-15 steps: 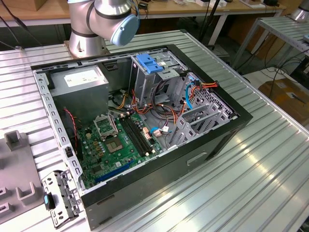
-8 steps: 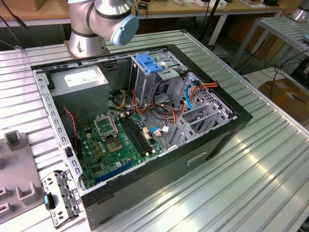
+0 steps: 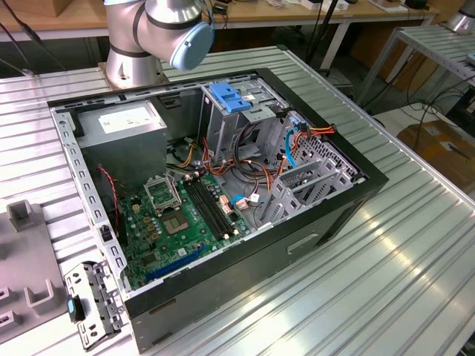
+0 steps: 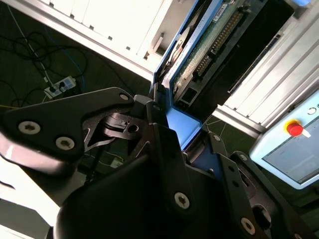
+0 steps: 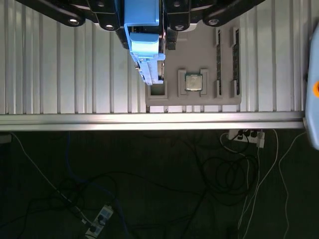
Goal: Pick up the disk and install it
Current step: 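Pick up the disk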
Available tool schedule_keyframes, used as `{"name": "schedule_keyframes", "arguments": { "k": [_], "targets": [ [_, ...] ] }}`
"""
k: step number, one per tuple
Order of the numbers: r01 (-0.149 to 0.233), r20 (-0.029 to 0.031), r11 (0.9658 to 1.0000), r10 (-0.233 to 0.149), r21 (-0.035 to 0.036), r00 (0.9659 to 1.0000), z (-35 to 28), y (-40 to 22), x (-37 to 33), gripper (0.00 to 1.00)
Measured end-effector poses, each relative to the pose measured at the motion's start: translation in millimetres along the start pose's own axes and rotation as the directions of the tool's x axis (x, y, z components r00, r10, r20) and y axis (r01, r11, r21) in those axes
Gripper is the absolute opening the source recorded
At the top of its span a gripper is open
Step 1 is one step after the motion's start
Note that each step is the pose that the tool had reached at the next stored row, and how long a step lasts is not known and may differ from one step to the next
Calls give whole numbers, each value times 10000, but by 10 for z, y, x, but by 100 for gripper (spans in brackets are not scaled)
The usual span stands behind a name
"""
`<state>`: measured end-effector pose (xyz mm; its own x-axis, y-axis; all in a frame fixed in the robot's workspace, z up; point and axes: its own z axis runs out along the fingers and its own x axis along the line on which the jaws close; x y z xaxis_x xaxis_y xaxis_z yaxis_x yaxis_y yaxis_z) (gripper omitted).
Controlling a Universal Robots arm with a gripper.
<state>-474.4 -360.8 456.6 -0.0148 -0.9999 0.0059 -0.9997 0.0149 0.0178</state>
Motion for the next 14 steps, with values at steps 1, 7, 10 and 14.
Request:
{"name": "schedule_keyframes", "arguments": {
  "k": [1, 7, 10, 14],
  "targets": [
    [0, 0, 10000, 0, 0, 10000, -10, 0, 0, 37],
    [0, 0, 10000, 0, 0, 10000, -56, 1, 0, 37],
    [0, 0, 10000, 0, 0, 10000, -74, 1, 0, 37],
    [0, 0, 10000, 0, 0, 10000, -107, 2, 1, 37]
  ]
}}
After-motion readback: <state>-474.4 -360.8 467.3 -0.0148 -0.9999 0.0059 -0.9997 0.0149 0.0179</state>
